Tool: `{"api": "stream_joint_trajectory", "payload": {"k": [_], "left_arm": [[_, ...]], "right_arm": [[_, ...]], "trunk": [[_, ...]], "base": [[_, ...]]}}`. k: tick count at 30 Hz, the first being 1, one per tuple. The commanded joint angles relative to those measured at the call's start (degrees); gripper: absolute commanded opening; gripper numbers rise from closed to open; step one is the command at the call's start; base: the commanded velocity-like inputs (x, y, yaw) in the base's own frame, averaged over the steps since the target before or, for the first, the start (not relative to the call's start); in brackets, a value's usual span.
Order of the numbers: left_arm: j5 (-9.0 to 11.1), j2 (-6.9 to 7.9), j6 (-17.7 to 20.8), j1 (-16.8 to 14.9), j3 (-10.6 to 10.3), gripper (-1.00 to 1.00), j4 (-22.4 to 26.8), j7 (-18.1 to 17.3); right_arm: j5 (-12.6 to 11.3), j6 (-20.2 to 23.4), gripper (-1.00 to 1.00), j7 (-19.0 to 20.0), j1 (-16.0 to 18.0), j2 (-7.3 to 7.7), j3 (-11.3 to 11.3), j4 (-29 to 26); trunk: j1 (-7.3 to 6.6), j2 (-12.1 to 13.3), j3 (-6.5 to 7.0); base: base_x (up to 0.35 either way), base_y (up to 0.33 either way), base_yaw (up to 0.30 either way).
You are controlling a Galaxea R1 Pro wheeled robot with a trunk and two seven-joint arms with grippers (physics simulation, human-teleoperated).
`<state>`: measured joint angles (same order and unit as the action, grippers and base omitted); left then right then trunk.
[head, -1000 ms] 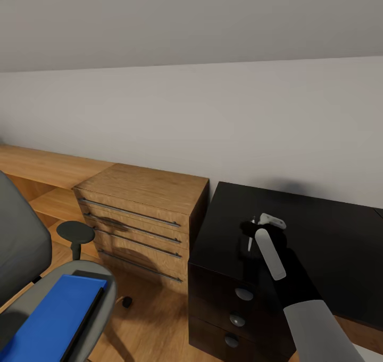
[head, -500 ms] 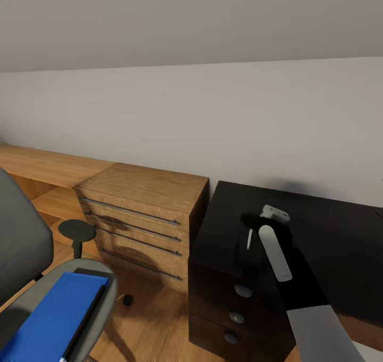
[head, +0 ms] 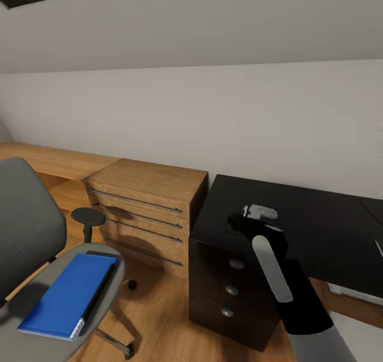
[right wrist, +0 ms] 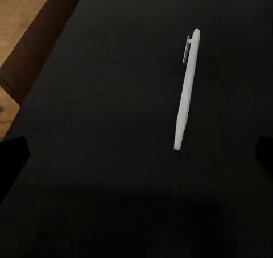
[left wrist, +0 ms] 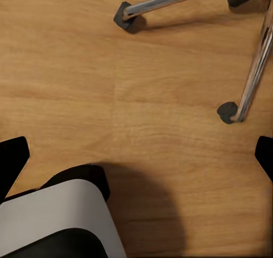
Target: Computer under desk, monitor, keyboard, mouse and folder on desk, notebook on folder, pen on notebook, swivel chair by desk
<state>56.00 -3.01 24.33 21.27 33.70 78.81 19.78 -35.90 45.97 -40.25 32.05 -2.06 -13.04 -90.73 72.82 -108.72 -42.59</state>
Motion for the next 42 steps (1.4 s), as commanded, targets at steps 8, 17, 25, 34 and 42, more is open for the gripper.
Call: {"api": "stream_joint_trajectory", "payload": {"k": [8,17,25,34,42], "left_arm": [[0.5,0.0,0.1,0.0,-4.3,1.0,1.0,1.1],[0.4,0.03,0.1,0.0,-5.3,1.0,1.0,1.2],[0.4,0.03,0.1,0.0,-5.1,1.0,0.9,1.0],[0.4,0.03,0.1,0.0,-5.2,1.0,0.8,1.0],[0.4,0.03,0.1,-0.1,-5.3,1.0,0.6,0.9]], "right_arm": [[-0.3,0.3,1.0,-1.0,-2.0,-0.05,-17.0,-1.5],[-0.4,0.1,1.0,-1.0,-2.3,-0.13,-22.3,-1.7],[-0.9,0.4,1.0,-0.5,-2.1,-0.58,-24.0,-0.8],[-1.1,0.5,1.0,1.5,-0.8,-1.88,-24.0,6.9],[-1.0,3.7,1.0,10.6,2.6,-2.99,-23.9,14.0]], "trunk": [[-0.03,0.0,-0.04],[-0.03,0.0,-0.04],[-0.03,0.0,-0.04],[-0.03,0.0,-0.04],[-0.03,0.0,-0.04]], "base": [[-0.112,0.0,-0.009],[-0.007,0.0,-0.002],[0.0,0.0,0.098],[0.0,0.0,0.255],[0.0,0.0,0.272]]}}
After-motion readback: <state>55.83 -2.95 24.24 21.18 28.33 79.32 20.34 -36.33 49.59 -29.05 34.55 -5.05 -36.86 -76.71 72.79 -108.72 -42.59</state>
